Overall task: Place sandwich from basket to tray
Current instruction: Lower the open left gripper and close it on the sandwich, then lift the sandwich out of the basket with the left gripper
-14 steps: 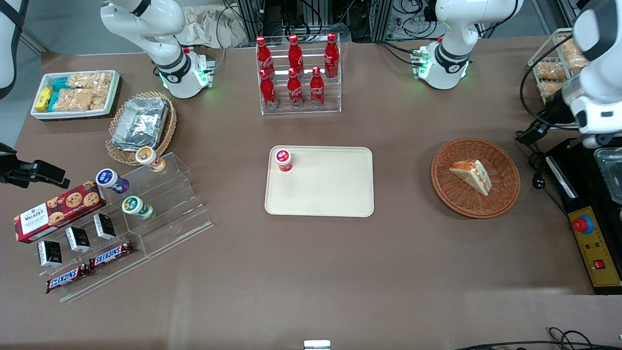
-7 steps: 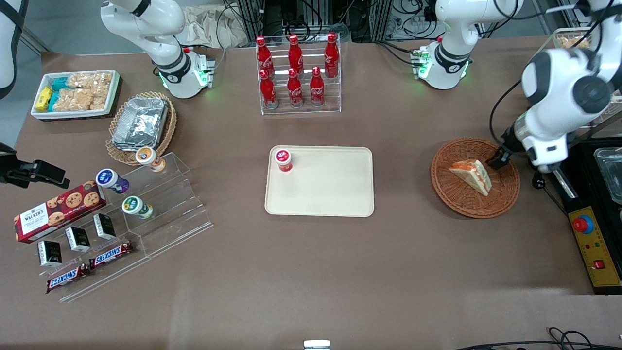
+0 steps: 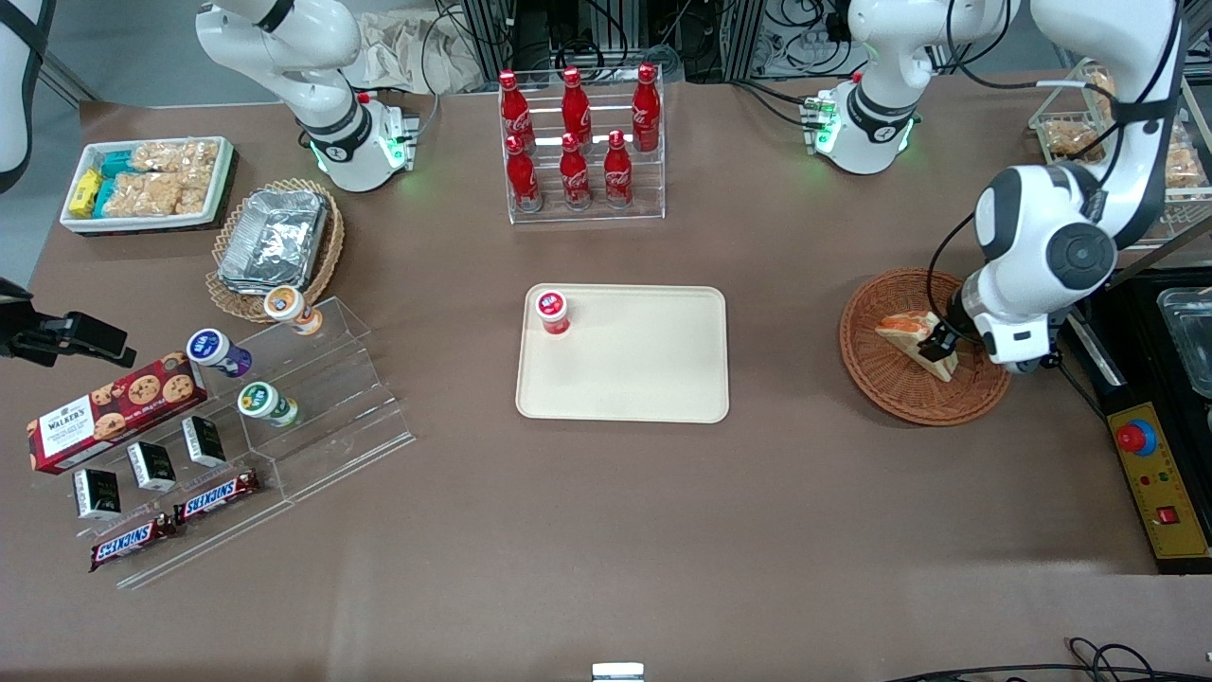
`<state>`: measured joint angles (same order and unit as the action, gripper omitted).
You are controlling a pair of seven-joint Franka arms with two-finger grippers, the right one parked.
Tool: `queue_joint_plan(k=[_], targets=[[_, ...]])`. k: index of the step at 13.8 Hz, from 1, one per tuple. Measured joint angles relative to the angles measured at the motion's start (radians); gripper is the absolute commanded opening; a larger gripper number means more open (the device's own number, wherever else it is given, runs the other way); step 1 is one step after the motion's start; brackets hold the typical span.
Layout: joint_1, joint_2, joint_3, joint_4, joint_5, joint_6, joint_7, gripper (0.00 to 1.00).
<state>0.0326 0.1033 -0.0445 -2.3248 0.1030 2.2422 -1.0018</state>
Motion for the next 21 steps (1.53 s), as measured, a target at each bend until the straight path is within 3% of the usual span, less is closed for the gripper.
queue_joint_plan(k=[4,5,6,7,8,9,13,16,18,21], targets=[[0.0,0.039,0.0,-0.033,0.016,0.074,0.0,1.0],[0.0,0.048,0.0,-0.035,0.016,0.087,0.0,0.86],[0.0,0.059,0.0,-0.036,0.017,0.1,0.0,0.64],[0.0,0.07,0.0,-0.036,0.017,0.115,0.0,0.31],[0.0,0.082,0.0,-0.036,0.017,0.126,0.0,0.08],[0.0,0.089,0.0,-0.036,0.017,0.134,0.0,0.0],[0.001,0.05,0.001,-0.011,0.026,0.133,0.021,0.0],[0.0,-0.074,-0.007,0.082,0.025,-0.095,0.147,0.0],[0.0,-0.134,-0.06,0.195,0.016,-0.289,0.188,0.0],[-0.005,-0.148,-0.186,0.293,-0.037,-0.364,0.212,0.0]])
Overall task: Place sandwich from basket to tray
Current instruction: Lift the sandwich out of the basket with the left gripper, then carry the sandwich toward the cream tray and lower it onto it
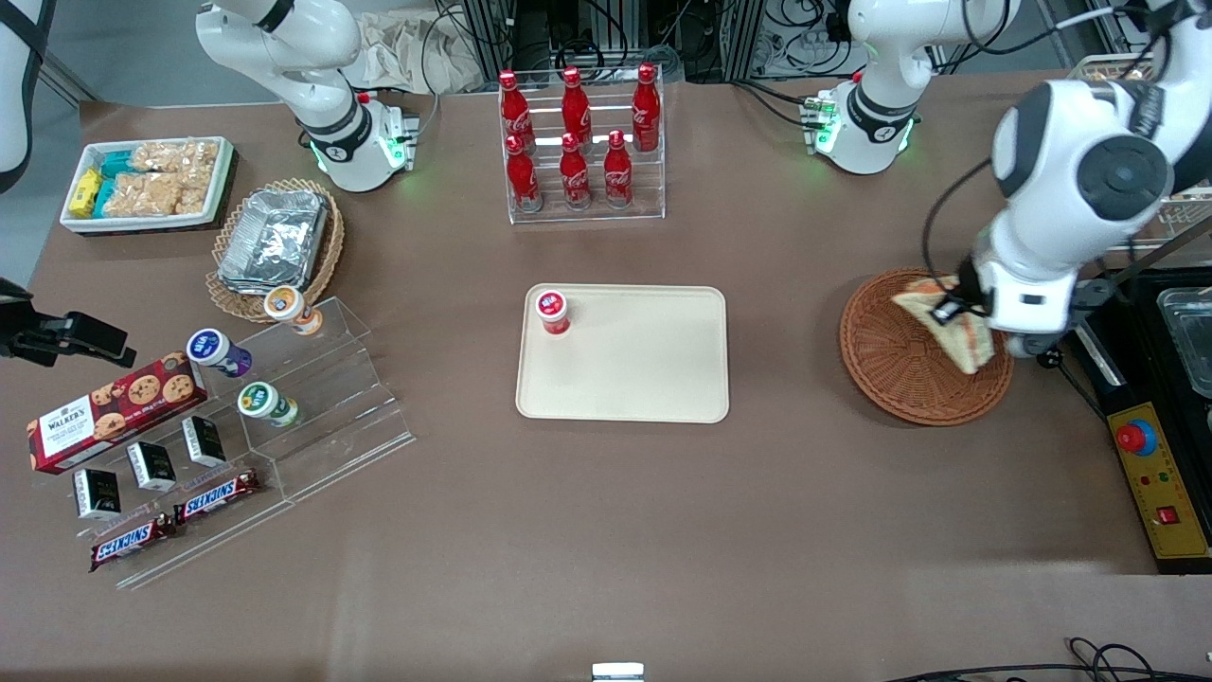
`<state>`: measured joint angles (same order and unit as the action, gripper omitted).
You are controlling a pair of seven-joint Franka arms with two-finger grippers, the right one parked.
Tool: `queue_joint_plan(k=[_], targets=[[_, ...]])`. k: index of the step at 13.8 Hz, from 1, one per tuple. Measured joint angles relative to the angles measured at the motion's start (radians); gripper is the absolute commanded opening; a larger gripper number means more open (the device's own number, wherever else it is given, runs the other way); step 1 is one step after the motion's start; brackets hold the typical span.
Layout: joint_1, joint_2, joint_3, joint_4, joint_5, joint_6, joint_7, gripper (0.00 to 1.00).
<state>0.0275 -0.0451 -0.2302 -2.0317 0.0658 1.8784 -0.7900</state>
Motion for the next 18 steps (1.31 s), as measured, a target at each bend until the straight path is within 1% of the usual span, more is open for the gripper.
queue_joint_plan(k=[2,5,7,10,11,14,16,18], targets=[[-0.003,0.013,-0.103,-0.002,-0.022,0.023,0.028,0.0],[-0.009,0.041,-0.242,-0.034,-0.069,0.136,0.049,0.0],[-0.009,0.071,-0.321,-0.09,-0.072,0.26,0.064,0.0],[-0.012,0.159,-0.426,-0.176,-0.066,0.449,0.066,0.0],[-0.013,0.194,-0.438,-0.186,-0.043,0.482,0.067,0.0],[-0.014,0.312,-0.449,-0.188,0.105,0.542,0.037,0.0],[-0.039,0.375,-0.451,-0.184,0.219,0.566,-0.057,0.0],[-0.066,0.417,-0.452,-0.18,0.291,0.588,-0.137,0.0]])
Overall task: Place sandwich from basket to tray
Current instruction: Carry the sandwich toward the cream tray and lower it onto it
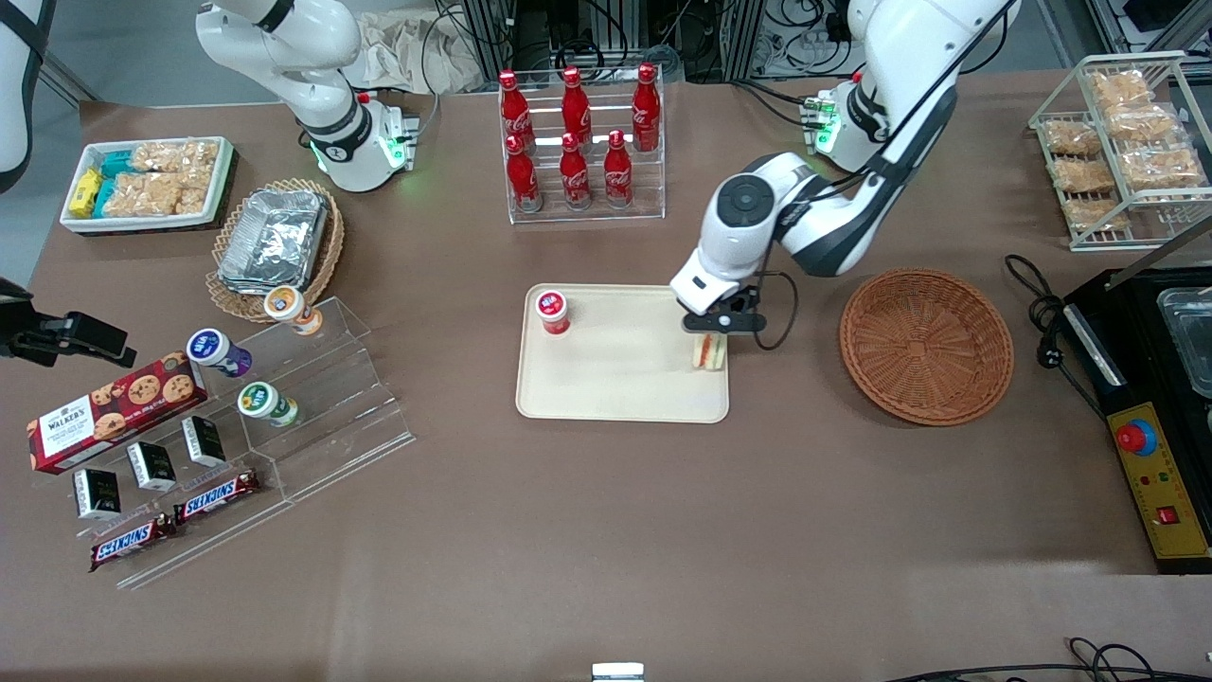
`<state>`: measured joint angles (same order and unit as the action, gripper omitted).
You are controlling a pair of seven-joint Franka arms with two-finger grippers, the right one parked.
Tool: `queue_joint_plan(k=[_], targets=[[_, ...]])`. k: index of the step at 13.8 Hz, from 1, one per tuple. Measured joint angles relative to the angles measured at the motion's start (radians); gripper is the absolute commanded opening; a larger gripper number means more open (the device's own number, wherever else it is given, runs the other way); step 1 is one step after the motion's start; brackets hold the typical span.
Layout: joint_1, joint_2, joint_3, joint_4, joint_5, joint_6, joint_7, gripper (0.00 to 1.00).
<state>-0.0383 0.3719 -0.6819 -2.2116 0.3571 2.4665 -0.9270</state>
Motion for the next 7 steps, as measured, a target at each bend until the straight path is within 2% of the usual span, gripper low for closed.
queue_joint_plan(k=[3,4,5,7], targets=[[-0.008,0.042,0.0,0.013,0.081,0.005,-0.048,0.0],[-0.008,0.055,0.002,0.017,0.112,0.005,-0.054,0.37],[-0.008,0.068,0.003,0.02,0.142,0.005,-0.057,0.99],[-0.007,0.089,0.003,0.032,0.185,0.006,-0.061,1.0]])
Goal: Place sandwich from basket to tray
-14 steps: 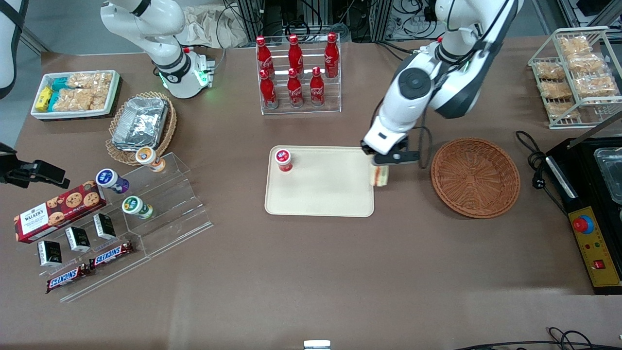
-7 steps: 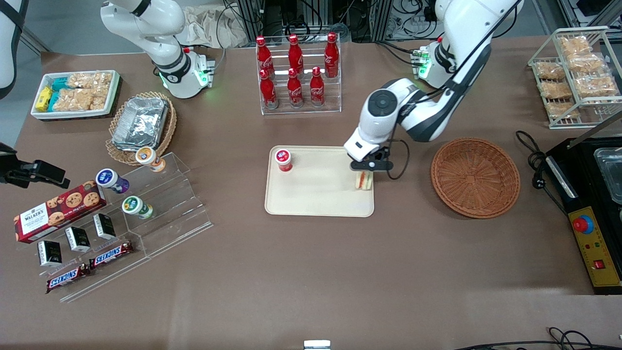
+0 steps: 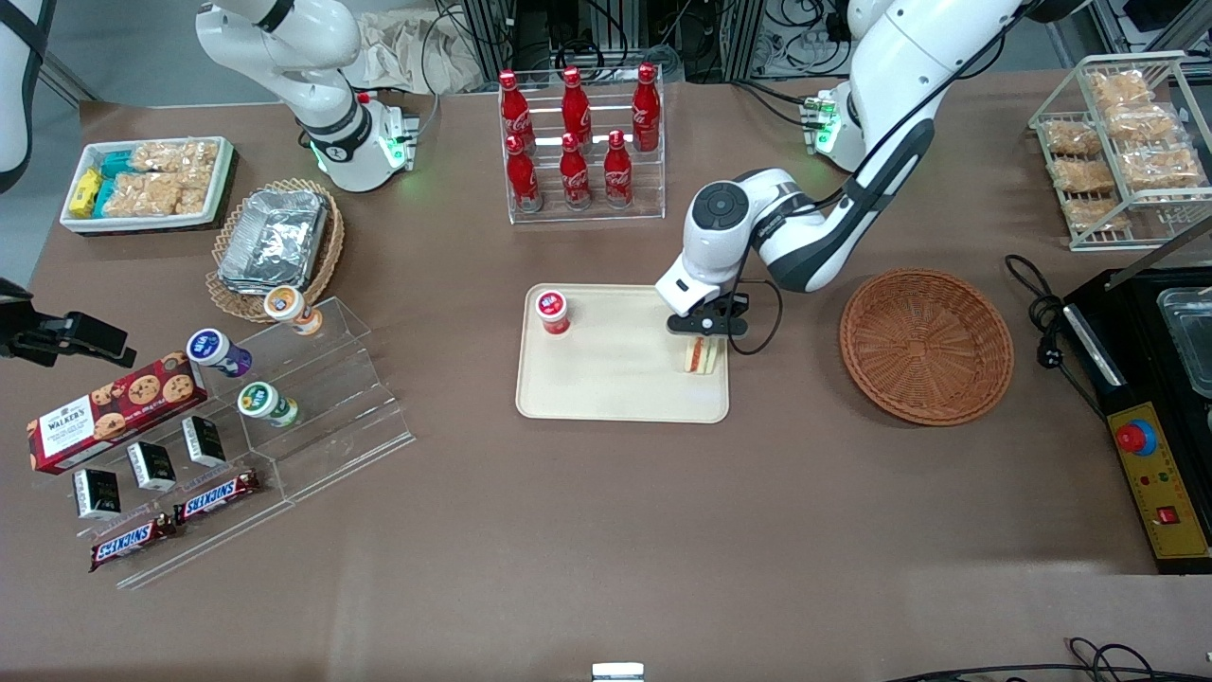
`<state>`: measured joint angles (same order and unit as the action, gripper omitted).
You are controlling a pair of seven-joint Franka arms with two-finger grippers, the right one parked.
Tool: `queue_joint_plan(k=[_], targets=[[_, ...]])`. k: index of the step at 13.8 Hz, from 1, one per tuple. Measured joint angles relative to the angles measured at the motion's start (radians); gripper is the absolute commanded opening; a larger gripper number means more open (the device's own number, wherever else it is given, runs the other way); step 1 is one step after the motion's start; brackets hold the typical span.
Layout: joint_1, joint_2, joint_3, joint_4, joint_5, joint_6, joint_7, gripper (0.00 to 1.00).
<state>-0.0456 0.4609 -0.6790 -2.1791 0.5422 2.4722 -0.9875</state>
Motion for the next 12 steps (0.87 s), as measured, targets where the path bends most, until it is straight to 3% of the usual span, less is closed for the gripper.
queue_joint_plan(k=[3,5,9,12], targets=[[0.003,0.007,0.0,0.044,0.01,-0.058,-0.007,1.0],[0.005,0.0,-0.006,0.136,-0.027,-0.219,-0.02,1.0],[0.054,-0.109,-0.016,0.401,-0.256,-0.538,0.134,1.0],[0.153,-0.208,-0.016,0.533,-0.356,-0.724,0.301,1.0]])
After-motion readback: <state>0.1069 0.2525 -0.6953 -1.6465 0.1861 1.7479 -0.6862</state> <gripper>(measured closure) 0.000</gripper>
